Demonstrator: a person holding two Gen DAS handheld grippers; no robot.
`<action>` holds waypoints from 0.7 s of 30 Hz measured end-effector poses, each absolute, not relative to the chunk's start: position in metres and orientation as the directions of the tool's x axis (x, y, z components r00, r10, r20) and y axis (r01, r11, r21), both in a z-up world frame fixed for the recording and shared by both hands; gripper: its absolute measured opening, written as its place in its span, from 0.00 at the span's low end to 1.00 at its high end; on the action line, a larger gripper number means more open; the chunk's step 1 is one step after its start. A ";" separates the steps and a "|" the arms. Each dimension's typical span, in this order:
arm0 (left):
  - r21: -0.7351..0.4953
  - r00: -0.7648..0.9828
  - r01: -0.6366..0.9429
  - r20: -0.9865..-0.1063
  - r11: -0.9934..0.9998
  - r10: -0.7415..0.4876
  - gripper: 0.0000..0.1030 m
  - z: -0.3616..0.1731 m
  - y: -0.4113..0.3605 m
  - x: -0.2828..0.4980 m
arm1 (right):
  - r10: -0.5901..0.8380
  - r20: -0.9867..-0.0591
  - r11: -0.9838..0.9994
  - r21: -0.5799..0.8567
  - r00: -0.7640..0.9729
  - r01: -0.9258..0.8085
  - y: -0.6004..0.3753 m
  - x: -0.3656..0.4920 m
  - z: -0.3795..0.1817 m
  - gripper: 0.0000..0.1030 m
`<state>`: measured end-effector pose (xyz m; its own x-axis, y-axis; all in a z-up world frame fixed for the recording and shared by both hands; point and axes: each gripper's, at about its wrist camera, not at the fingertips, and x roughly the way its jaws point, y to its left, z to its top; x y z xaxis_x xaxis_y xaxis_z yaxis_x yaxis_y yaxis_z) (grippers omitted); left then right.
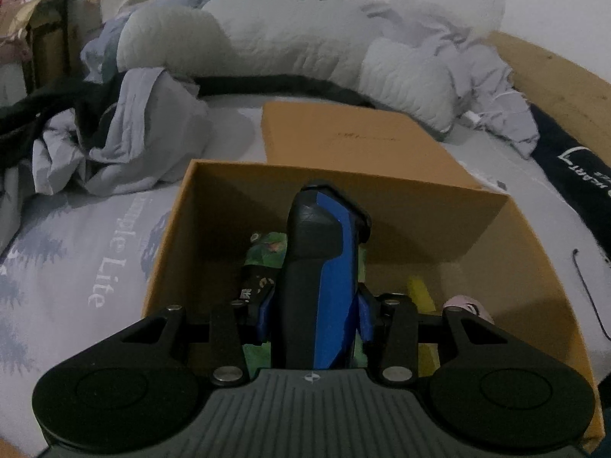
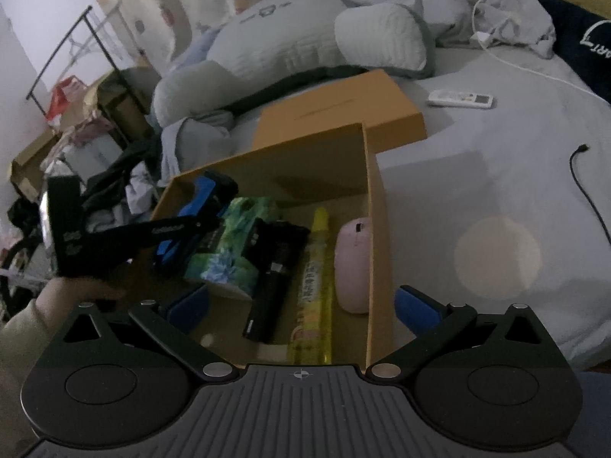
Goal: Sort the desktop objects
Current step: 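Lower the blue-handled tool into the box and open the left gripper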
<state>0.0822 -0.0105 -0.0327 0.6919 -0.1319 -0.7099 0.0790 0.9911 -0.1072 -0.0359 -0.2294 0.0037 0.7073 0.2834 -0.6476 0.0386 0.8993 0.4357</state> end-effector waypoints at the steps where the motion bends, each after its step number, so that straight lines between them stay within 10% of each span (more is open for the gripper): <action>1: -0.102 0.689 0.075 -0.714 0.992 -0.125 0.41 -0.034 -0.011 0.085 | 0.286 -0.650 0.900 0.435 0.705 0.037 -0.229 -0.035 0.003 1.00; 21: -0.089 0.671 0.041 -0.735 0.995 -0.093 0.53 -0.040 -0.006 0.090 | 0.309 -0.667 0.897 0.442 0.678 0.027 -0.226 -0.030 0.000 1.00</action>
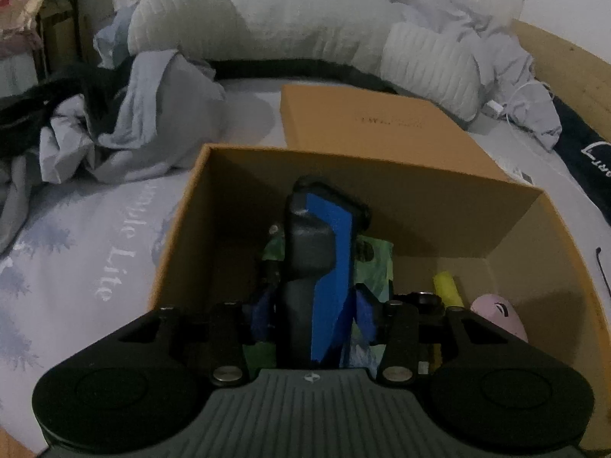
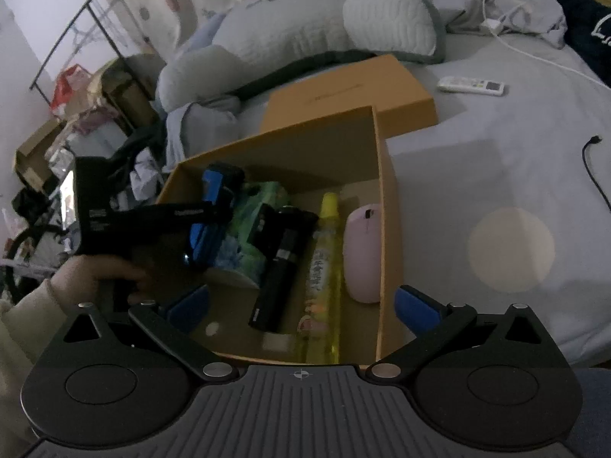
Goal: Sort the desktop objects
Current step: 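Lower the blue-handled tool into the box and open the left gripper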
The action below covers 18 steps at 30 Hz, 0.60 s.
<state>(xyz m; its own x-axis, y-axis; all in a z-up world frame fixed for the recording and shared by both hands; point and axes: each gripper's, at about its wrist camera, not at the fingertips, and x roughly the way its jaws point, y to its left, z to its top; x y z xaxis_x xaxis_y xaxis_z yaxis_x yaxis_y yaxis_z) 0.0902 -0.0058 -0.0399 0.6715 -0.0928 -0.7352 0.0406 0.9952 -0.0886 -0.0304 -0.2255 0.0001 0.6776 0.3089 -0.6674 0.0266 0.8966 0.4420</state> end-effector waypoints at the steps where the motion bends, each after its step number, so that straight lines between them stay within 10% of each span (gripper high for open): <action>1: -0.097 0.674 0.043 -0.732 0.994 -0.100 0.53 -0.038 -0.005 0.089 | 0.307 -0.668 0.898 0.440 0.678 0.027 -0.226 -0.031 0.000 1.00; 18: -0.175 0.747 0.108 -0.636 0.979 -0.196 0.83 -0.003 0.008 0.018 | 0.287 -0.663 0.905 0.424 0.692 0.031 -0.226 -0.036 0.004 1.00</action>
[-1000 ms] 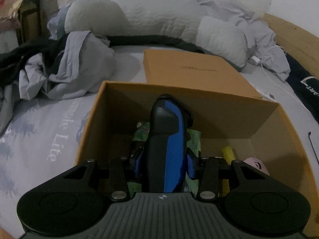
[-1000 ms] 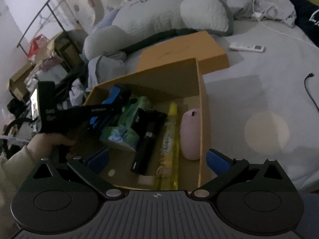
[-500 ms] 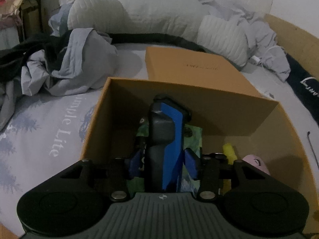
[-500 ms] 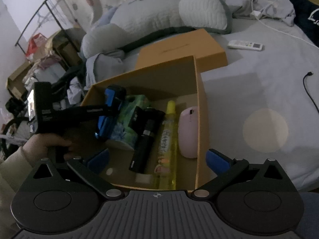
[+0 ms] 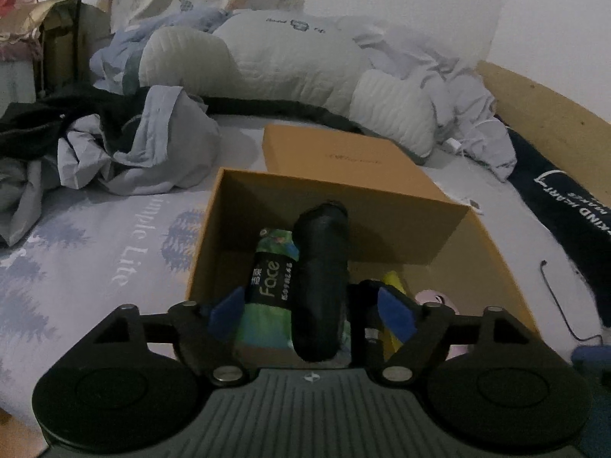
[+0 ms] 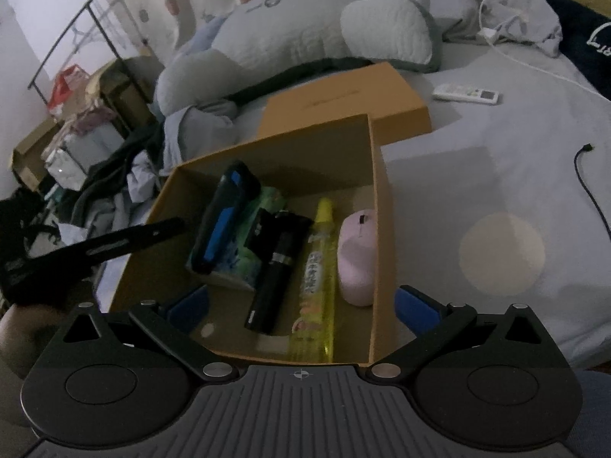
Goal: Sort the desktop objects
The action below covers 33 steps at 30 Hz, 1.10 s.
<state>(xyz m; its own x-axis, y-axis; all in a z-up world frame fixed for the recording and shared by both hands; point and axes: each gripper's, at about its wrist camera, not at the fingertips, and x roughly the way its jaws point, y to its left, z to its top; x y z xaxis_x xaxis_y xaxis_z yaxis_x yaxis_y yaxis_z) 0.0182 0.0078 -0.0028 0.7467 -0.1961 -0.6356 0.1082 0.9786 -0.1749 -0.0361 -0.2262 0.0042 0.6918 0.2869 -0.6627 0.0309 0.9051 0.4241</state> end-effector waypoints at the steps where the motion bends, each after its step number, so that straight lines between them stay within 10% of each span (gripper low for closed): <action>1: -0.178 0.746 0.114 -0.634 0.977 -0.202 0.83 -0.001 0.008 0.015 | 0.286 -0.662 0.906 0.423 0.693 0.031 -0.226 -0.036 0.004 1.00; 33: -0.115 0.749 0.102 -0.645 0.988 -0.153 1.00 -0.001 0.007 -0.017 | 0.163 -0.680 0.956 0.287 0.714 0.056 -0.225 -0.034 0.005 1.00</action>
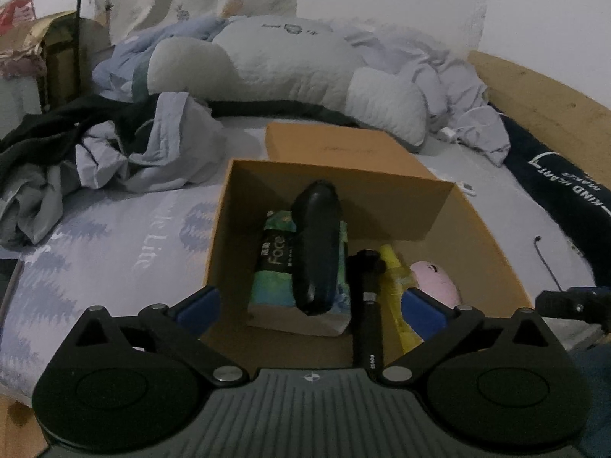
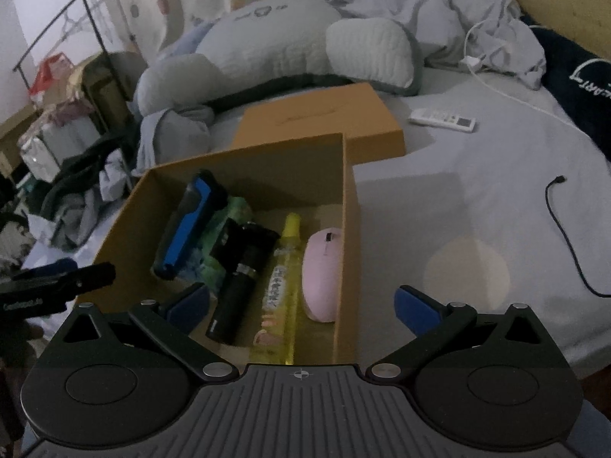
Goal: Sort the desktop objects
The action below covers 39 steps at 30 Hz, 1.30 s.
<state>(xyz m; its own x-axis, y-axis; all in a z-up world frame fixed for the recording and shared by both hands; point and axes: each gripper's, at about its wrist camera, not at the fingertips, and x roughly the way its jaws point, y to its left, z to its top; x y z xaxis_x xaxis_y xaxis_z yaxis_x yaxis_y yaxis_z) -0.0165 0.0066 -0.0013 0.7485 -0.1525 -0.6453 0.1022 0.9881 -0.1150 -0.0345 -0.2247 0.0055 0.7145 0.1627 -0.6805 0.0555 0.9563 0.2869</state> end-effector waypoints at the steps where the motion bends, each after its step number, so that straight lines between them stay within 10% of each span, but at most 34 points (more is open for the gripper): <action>1: -0.113 0.746 0.089 -0.651 0.990 -0.142 1.00 -0.003 0.007 -0.016 | 0.158 -0.683 0.959 0.278 0.713 0.054 -0.223 -0.034 0.005 1.00; 39: -0.071 0.698 0.137 -0.701 0.988 -0.147 1.00 -0.020 -0.013 -0.018 | 0.109 -0.709 0.983 0.180 0.696 0.029 -0.207 -0.029 -0.004 1.00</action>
<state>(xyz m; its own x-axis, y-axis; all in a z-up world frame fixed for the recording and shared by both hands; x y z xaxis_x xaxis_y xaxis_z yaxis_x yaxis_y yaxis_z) -0.0181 -0.0132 -0.0197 0.6977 -0.1471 -0.7011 0.1368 0.9880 -0.0711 -0.0291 -0.2068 -0.0045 0.6963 0.1094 -0.7094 0.0288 0.9833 0.1798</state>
